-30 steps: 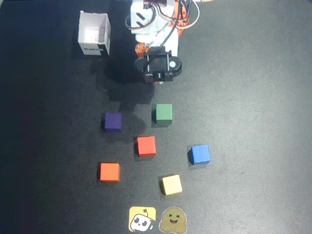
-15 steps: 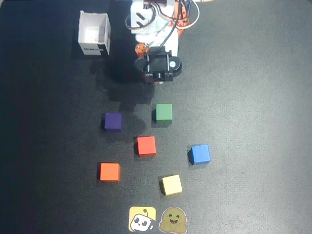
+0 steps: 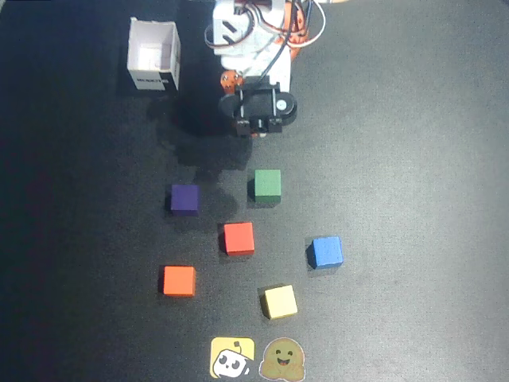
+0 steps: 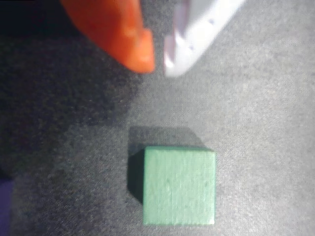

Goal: Put the orange cube on top of the purple cube.

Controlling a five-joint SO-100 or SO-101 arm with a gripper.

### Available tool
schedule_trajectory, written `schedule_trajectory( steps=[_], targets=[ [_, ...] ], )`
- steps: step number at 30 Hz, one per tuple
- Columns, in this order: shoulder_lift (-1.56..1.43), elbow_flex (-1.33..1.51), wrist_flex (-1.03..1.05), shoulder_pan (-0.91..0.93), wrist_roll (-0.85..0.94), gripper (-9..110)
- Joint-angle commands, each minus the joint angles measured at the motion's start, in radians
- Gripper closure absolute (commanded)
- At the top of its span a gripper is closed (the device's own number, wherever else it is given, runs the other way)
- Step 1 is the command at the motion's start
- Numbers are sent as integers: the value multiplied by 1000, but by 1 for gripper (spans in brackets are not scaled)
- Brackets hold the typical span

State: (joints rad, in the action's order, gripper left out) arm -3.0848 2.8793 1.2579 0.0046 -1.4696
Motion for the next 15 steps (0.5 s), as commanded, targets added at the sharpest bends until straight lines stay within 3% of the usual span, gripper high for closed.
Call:
schedule_trajectory(
  steps=[1, 15],
  targets=[
    [-8, -6, 5, 5, 3, 101],
    [-8, -6, 5, 8, -3, 101]
  ],
)
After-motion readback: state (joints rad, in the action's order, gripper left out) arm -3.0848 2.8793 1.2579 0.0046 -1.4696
